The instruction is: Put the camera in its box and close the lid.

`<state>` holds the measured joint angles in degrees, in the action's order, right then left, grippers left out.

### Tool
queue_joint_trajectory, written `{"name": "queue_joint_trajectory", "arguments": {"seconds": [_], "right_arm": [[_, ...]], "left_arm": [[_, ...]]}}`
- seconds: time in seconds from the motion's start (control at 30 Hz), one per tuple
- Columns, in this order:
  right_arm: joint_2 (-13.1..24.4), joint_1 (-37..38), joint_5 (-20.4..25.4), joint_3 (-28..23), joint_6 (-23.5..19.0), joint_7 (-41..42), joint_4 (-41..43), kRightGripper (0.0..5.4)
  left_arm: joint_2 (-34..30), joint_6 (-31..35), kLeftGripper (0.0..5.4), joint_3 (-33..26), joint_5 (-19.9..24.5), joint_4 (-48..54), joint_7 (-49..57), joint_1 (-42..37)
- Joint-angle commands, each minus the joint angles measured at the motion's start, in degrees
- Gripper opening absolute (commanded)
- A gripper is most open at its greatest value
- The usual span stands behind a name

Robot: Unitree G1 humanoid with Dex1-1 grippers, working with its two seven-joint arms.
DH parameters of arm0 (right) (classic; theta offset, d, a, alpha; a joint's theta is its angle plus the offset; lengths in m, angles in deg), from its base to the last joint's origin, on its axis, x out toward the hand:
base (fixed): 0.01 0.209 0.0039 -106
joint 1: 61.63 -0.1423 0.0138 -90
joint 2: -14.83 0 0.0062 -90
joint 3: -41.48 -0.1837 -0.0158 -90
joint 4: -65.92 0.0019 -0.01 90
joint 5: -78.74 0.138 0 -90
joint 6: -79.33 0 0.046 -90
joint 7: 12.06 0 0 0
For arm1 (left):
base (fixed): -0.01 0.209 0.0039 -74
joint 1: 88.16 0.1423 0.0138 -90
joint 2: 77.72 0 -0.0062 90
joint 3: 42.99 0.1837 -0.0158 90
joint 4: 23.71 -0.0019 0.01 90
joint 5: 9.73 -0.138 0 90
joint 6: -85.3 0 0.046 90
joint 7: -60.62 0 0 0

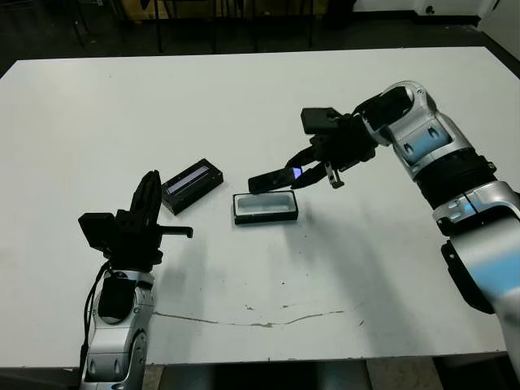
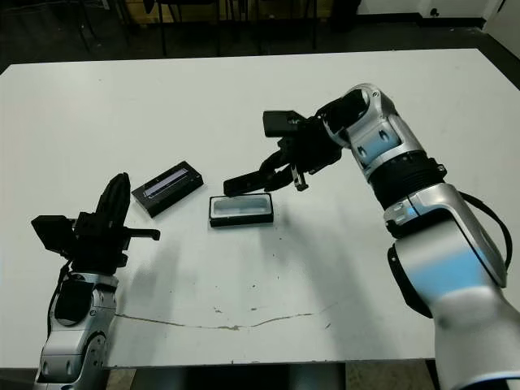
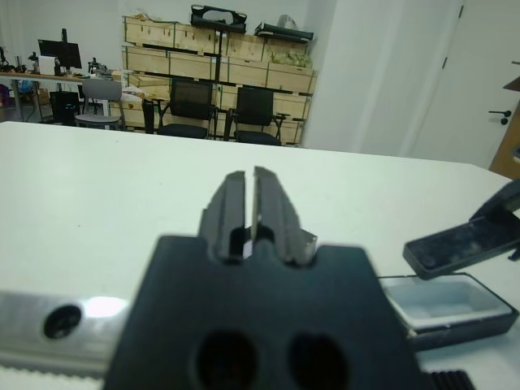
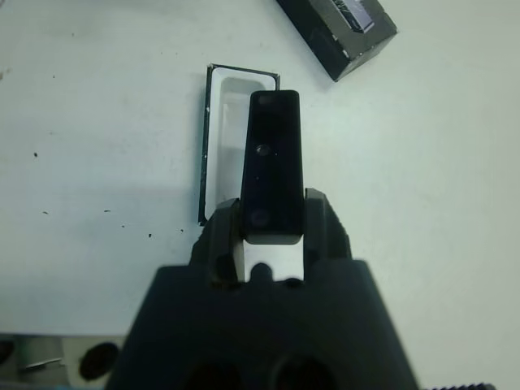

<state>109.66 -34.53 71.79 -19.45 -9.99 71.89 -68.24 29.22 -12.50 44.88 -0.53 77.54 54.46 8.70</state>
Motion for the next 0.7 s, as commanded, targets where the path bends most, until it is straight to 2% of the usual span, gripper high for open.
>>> {"name": "queue_joint_trajectory", "arguments": {"seconds": [0.03, 0.4, 0.53, 0.7], "right_arm": [[-0.6, 0.6, -1.2, 0.2, -0.3, 0.7, -0.3, 0.46], [-2.1, 0.4, -2.2, 0.7, -2.8, 4.4, -1.7, 0.46], [-1.9, 0.9, -2.4, 0.5, -0.1, 4.4, -1.3, 0.46], [-2.1, 1.4, -2.2, 0.3, 0.4, 5.1, -1.8, 0.46]], "left_arm": [[-0.3, 0.5, 0.00, 0.1, -0.3, -0.7, 0.0, 0.4], [-0.1, 0.9, 0.00, 0.2, -0.6, -0.5, 0.5, 0.4], [-0.1, 0.6, 0.00, 0.3, -1.0, -0.6, 0.6, 0.5], [-0.2, 0.2, 0.00, 0.2, -0.7, -0.9, 0.3, 0.5]]}}
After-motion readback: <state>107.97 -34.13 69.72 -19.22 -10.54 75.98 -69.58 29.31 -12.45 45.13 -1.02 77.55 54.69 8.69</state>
